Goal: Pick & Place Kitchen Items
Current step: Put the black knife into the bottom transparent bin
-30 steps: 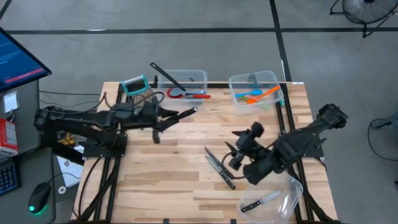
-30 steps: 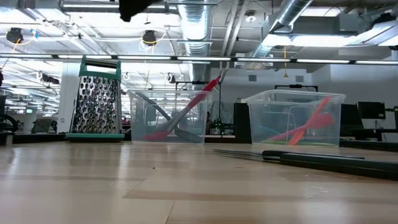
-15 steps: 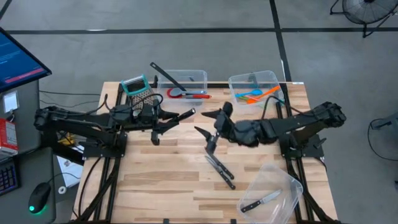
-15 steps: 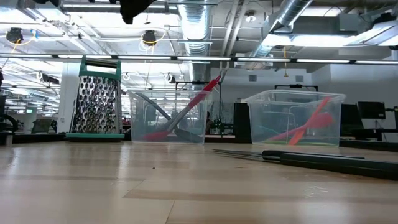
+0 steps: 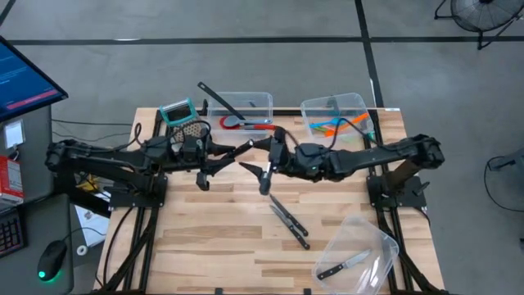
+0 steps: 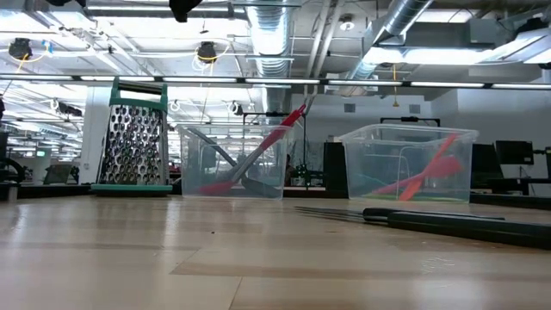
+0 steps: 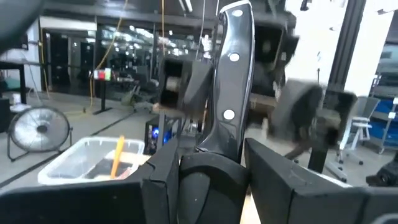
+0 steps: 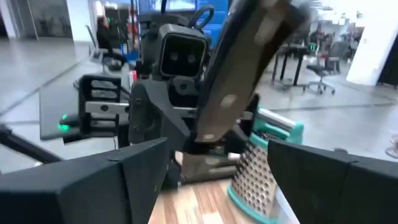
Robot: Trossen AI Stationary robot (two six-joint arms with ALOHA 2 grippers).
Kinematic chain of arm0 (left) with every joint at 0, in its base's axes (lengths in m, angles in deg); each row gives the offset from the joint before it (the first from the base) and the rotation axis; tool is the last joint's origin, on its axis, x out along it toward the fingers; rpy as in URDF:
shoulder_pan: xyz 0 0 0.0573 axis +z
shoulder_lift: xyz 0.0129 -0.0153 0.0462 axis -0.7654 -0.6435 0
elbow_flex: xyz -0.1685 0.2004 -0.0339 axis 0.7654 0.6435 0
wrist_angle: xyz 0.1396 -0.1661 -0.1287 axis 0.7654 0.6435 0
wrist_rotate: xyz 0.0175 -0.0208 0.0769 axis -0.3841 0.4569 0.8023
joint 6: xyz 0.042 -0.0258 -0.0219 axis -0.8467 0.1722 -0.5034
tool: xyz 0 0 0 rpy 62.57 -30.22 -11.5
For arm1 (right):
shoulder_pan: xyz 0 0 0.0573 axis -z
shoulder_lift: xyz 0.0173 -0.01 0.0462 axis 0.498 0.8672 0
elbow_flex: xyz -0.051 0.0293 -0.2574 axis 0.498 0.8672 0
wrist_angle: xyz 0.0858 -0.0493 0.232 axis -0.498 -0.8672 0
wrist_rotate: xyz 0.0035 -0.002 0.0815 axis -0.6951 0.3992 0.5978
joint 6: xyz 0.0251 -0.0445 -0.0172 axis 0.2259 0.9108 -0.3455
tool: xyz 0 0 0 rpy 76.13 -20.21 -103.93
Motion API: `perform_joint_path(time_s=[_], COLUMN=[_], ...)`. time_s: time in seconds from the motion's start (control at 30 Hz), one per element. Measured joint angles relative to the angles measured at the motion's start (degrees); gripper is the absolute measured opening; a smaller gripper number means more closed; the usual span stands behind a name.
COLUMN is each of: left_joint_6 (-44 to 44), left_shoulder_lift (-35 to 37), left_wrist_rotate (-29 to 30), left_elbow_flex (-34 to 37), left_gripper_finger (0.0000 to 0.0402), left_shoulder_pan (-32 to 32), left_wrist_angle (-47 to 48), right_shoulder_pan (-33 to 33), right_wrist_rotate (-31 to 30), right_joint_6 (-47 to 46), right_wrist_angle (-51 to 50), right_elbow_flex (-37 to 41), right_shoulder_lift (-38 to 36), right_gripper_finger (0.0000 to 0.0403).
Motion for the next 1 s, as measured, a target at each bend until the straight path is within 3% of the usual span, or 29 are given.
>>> perform_joint_path(time_s=[0.17, 0.47, 0.57, 0.73, 1.0], left_joint_6=[0.00, -0.89, -0.88, -1.61, -1.63], left_shoulder_lift=[-0.78, -2.86, -3.54, -4.18, -4.18], left_wrist_rotate=[0.01, 0.04, 0.04, 0.03, -0.05], left_elbow_flex=[-0.04, -0.04, -0.04, -0.04, -0.02], left_gripper_finger=[0.0121, 0.0121, 0.0121, 0.0121, 0.0121], left_shoulder_pan=[-0.08, -0.08, -0.08, -0.01, 0.01], left_wrist_angle=[-0.46, -1.80, -2.09, -2.64, -2.92], right_shoulder_pan=[1.26, 3.01, 2.99, 2.94, 2.91], right_wrist_rotate=[2.04, 4.60, 4.40, 6.68, 6.84], right_joint_6=[1.58, 3.70, 4.39, 4.67, 5.04], right_wrist_angle=[6.75, 9.38, 9.26, 8.35, 8.18], right_elbow_flex=[-0.07, -0.09, -0.09, -0.09, -0.11], right_shoulder_lift=[2.28, 2.30, 2.30, 2.30, 2.28], right_gripper_finger=[0.0266, 0.0260, 0.0221, 0.0082, 0.0086])
